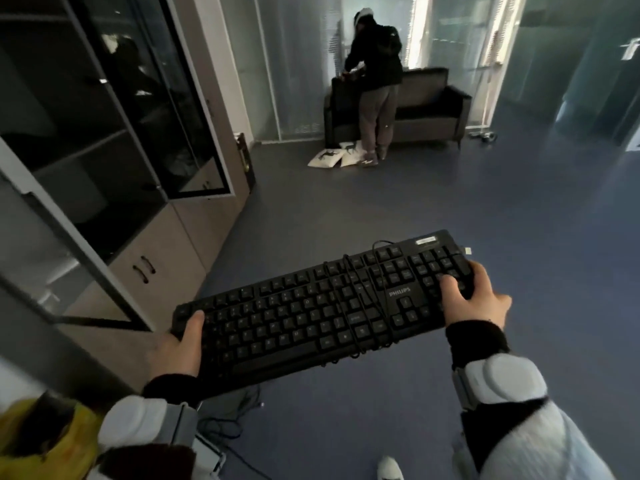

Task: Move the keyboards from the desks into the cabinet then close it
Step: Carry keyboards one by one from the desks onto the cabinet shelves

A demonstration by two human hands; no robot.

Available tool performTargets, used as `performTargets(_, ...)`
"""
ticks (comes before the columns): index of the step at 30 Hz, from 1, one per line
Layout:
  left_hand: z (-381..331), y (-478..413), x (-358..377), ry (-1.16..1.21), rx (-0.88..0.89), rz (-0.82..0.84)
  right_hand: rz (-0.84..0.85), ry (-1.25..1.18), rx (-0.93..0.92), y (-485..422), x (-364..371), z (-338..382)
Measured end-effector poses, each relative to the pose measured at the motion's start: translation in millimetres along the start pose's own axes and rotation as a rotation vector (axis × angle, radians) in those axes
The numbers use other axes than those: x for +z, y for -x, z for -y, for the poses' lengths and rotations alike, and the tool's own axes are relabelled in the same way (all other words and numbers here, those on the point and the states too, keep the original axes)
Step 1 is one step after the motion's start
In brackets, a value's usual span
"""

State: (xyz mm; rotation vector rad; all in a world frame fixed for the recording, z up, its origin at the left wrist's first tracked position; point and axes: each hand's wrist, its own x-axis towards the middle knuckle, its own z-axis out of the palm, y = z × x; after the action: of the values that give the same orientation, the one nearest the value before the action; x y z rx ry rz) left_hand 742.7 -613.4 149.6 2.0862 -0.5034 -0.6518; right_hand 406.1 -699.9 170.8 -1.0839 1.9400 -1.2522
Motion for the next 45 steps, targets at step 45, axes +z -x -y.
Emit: performTargets(45, -249.7, -688.1, -132.8, 0.241, -0.522, -1.172, 1.254, -0.008, -0.564, -162.2, 1024.5, 504.4)
